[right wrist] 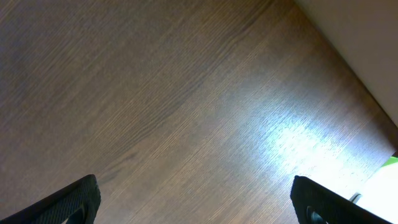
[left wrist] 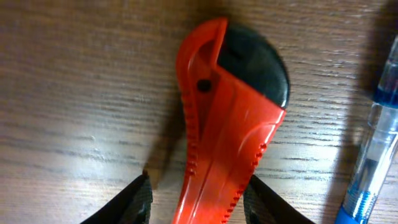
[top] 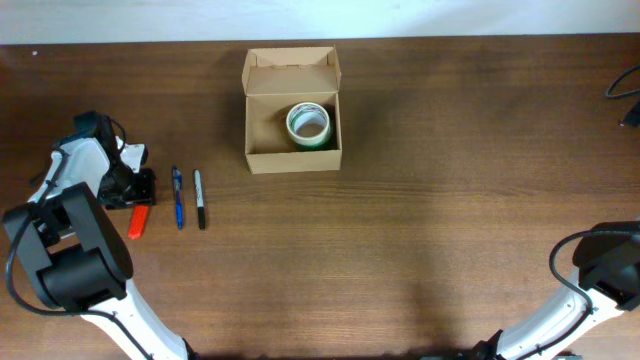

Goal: Pack container
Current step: 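Move the left gripper to the orange box cutter and grasp it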

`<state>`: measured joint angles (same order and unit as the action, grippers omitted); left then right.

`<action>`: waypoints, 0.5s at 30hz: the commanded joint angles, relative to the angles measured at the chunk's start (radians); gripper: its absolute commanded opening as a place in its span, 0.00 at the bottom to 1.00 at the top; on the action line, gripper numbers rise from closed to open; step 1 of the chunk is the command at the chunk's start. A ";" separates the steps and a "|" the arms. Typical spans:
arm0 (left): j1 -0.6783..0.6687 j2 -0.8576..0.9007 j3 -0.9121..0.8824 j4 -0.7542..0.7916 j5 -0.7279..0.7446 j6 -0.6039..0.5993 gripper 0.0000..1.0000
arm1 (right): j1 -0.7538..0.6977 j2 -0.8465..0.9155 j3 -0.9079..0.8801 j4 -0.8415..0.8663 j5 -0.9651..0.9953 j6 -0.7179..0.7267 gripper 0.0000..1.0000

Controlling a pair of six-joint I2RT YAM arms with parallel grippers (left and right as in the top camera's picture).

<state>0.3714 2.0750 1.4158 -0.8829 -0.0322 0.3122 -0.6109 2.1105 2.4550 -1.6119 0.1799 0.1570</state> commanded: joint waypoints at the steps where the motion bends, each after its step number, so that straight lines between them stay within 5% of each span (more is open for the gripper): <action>1: 0.002 0.064 -0.013 0.023 0.002 0.077 0.48 | 0.002 -0.010 -0.001 0.001 0.012 0.000 0.99; 11: 0.002 0.069 -0.013 0.030 0.037 0.132 0.49 | 0.002 -0.010 -0.001 0.001 0.012 0.000 0.99; 15: 0.002 0.077 -0.013 0.029 0.047 0.135 0.39 | 0.002 -0.010 -0.001 0.001 0.012 0.000 0.99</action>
<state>0.3725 2.0781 1.4181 -0.8684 -0.0113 0.4225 -0.6109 2.1105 2.4550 -1.6123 0.1799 0.1574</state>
